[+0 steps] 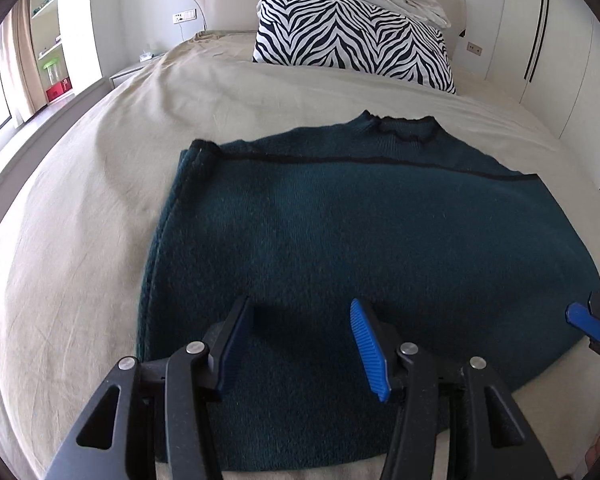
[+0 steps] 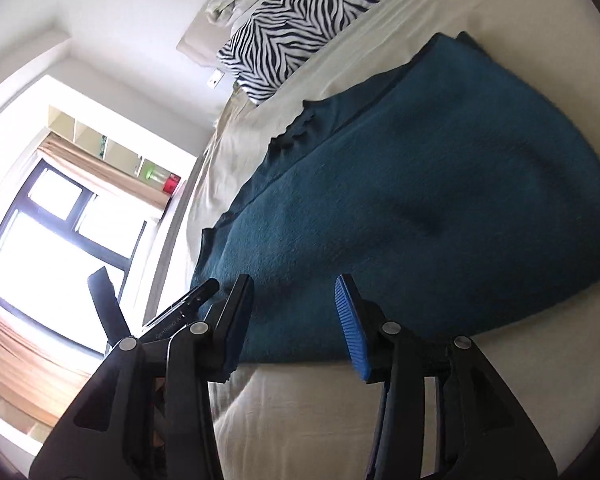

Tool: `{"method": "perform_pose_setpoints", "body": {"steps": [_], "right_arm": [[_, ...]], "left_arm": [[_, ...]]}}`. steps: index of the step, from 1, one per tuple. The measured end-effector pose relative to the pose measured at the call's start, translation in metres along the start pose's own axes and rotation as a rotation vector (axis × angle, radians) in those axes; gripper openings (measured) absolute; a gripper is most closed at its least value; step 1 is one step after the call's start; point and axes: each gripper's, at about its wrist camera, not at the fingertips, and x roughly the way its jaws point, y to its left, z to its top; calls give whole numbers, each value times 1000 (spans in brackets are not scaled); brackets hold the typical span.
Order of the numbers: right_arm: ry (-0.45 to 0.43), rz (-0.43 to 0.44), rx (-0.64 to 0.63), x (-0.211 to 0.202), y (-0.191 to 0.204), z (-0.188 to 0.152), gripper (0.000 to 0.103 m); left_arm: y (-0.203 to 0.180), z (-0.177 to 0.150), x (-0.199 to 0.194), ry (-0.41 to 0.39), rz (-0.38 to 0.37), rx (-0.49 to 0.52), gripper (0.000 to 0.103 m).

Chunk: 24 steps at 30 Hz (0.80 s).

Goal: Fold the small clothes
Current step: 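Open both grippers and withdraw them from the folded teal sweater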

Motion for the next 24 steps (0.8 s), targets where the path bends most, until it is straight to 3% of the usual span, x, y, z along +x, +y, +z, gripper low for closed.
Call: {"method": "perform_pose_setpoints", "body": {"steps": [2,5,7,10,17,20,24], "right_arm": [[61,14,12,18,-1,-3,42],[63,-53,68,21,-25,-4,40],[18,-3,145,6,-49,-5,40],[-89,2,258,-32,-84,-2,40],[-291,-118,392,-129,-131,-11,42],[-347,-145,429,-165,-142,-30,49],[-358,-152,422,-200,-146,-61,51]], "left_arm": [[12,-9,0,5,-13,-36,55],[28,-15,-7,7,-34,-72,55],[37,-19,-7,5,-63,-91,50],[50,-24,-9,-4,-123,-127,49],[84,-37,-23,-9,-250,-290,47],[96,-47,-36,-19,-256,-333,46],[106,-62,-58,-38,-224,-360,50]]}}
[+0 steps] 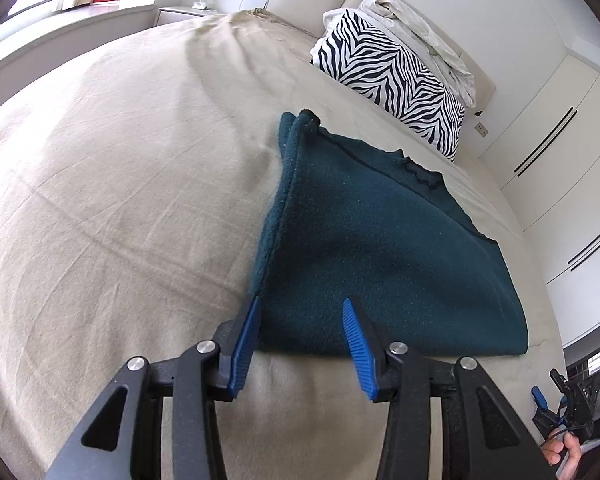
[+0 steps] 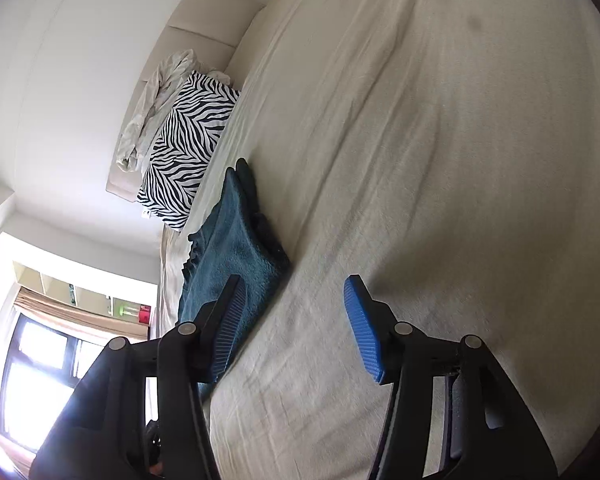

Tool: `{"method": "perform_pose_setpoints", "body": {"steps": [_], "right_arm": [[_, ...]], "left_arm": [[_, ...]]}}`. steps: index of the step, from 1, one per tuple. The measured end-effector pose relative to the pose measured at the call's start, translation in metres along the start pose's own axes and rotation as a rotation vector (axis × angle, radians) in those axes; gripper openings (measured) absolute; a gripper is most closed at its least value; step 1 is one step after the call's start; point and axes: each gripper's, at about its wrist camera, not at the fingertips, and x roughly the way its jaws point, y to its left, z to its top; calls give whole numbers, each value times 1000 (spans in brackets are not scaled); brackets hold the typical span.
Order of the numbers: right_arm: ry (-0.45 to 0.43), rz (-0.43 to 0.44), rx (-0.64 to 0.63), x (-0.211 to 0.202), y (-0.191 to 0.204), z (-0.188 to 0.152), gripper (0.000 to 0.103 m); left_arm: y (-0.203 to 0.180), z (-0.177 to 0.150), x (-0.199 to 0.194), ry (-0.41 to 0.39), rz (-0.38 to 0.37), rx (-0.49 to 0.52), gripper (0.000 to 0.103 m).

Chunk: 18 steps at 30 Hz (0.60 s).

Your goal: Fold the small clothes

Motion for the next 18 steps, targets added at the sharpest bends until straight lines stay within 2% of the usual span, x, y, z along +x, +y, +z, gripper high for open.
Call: {"method": "perform_pose_setpoints", "body": {"steps": [3,7,14,18], "right_arm": [[32,2,-40,-12,-2,-14,51],[101,28,-104,4,20,-35,51],[225,138,-235,49,88,-67,51],[282,175,-300,78,129,-78,54]], "left_arm": [[14,-6,-16,-23,-6,-55,54],[26,-4,-14,4,-37,-104,54],[25,14,16,76,-176,-192,62],[36,31,37,106,-189,-273,62]]}}
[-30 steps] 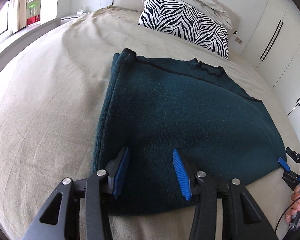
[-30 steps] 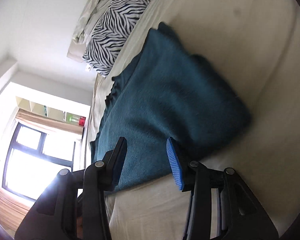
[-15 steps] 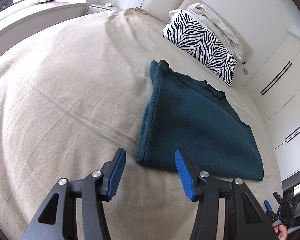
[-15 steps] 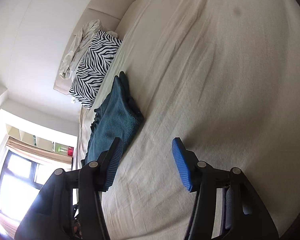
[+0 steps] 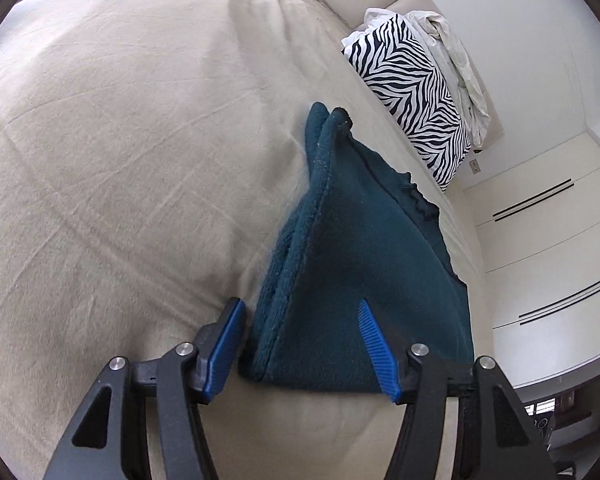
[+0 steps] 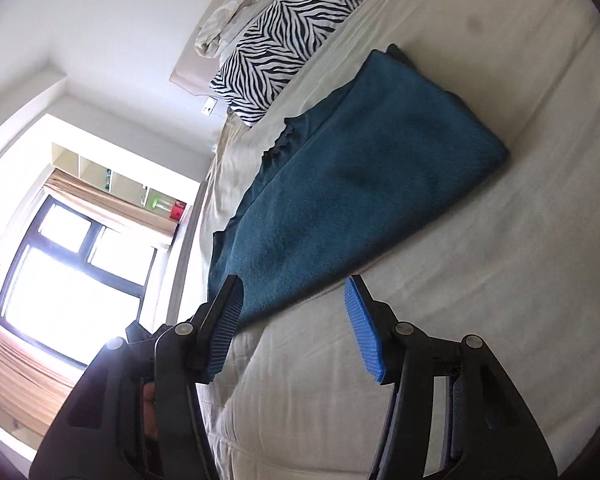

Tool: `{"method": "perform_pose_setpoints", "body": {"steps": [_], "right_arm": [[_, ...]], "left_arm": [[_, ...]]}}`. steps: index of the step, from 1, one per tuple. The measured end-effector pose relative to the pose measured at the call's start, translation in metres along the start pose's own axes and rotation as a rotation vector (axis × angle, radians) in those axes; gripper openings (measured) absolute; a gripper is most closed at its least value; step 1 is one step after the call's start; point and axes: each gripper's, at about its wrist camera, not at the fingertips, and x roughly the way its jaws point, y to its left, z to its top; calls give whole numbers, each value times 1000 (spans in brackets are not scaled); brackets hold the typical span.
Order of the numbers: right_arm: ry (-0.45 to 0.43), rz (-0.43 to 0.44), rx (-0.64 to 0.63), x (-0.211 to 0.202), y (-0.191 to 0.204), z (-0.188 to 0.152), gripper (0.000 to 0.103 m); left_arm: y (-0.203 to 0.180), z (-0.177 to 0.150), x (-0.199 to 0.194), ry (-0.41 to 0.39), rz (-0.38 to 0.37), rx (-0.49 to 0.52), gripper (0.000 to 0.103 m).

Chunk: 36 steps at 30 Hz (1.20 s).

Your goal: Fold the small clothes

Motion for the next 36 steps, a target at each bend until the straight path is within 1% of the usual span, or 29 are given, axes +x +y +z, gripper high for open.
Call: {"method": "perform_pose_setpoints", "body": {"steps": [3,7,9,12,15,17,20,22,23,26,27,29,31,33,35,36], "right_arm": [[40,37,-33,26,22,11,55],[98,62,-61,63,39,24,55],[130,81,-63,84,46,30,55],[173,97,-76,114,57,39,55],[216,112,-68,146,63,49,55],[252,122,-61,167,66,52,55],[310,119,-92,199,78,52,55],[349,128,-112,217,89,48,55],[367,141,-122,225,95,45,55],[443,163,-128,256,109,39,55],[472,145,-119,268,109,37,55],[513,47,-117,288,103,30,54],[482,80,-112,293,96,30,53],[460,93,-102,288,94,29,52],[458,105,-120,282,96,28,53],[457,122,-99,278,93,30,53]], "left_arm": [[-2,15,9,23,-6,7,62],[3,30,20,52,-59,-35,63],[1,36,28,88,-88,-51,63],[-7,38,39,148,-113,-29,63],[-3,37,42,164,-165,-56,62],[3,37,42,164,-187,-85,59],[4,37,44,179,-159,-71,42],[7,38,48,195,-144,-73,18],[10,39,50,201,-146,-81,16],[14,38,52,199,-172,-99,13],[14,38,52,196,-174,-98,13],[14,37,52,191,-174,-100,12],[11,37,51,183,-173,-103,11],[6,37,50,177,-169,-101,11],[-2,37,47,169,-176,-95,11],[-7,37,44,164,-181,-89,11]]}}
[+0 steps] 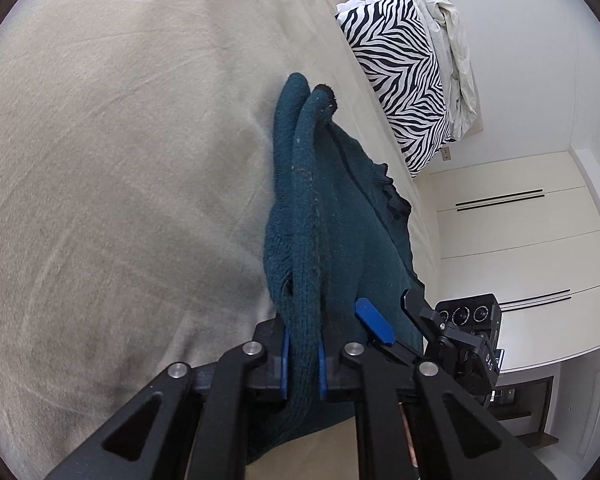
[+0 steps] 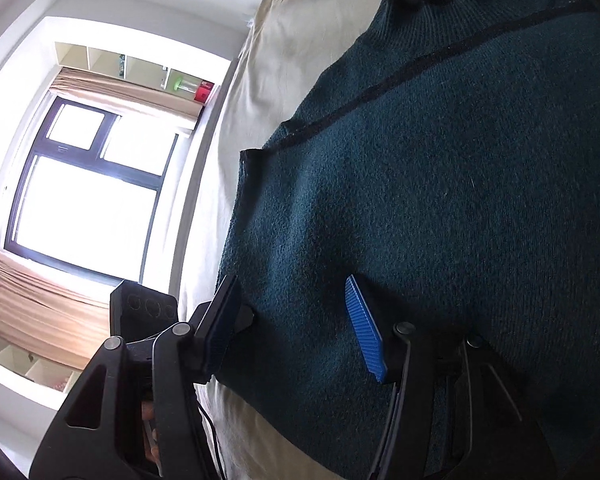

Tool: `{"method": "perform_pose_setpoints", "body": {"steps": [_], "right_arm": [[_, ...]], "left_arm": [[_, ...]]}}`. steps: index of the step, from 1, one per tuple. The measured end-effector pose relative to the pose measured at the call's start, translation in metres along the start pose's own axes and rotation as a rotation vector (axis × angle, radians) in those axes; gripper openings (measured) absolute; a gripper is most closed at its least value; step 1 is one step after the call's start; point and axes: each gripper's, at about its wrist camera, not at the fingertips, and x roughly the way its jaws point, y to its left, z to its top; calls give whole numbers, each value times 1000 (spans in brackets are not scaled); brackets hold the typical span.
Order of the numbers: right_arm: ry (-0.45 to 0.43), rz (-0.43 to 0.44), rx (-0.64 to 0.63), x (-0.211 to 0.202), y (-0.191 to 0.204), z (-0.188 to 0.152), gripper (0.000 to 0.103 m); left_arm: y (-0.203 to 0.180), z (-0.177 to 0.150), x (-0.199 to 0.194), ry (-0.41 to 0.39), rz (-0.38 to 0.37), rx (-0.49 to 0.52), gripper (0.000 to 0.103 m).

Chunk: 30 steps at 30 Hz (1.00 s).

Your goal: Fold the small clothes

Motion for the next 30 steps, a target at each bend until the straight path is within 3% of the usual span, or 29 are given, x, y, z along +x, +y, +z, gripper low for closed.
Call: {"method": "perform_pose_setpoints", "body": {"steps": [4,8,11,15,17,18,20,22,24,30], "right_arm": [[-51,70,113,-32,-20,7,53],[-111,134,158,-80,-42,18,57],[-158,183,212,-120,-65,25,58],[-232,245,283,-174,-100,30,65],[-264,241,306,-198,-117,30,67],[-272,236,326,-207,-127,30,68],[-271,239,365,-219,-146,30,68],[-261,262,363,-229,-156,26,67],[-255,249,338,-235,-158,25,67],[-219,146,296,-212,-145,35,67]], "left_arm": [[-35,-3,-5,-12,-3,49,11],[-98,-14,7,-5,3,163,10],[-154,-33,36,23,-10,267,10],[-210,-68,107,100,-12,385,11],[-216,-82,150,164,-49,380,15],[-215,-88,169,202,-54,374,23],[-208,-101,189,244,-50,344,25],[-204,-108,187,240,-82,347,36],[-203,-110,170,201,-82,382,39],[-178,-89,121,97,-44,392,40]]}}
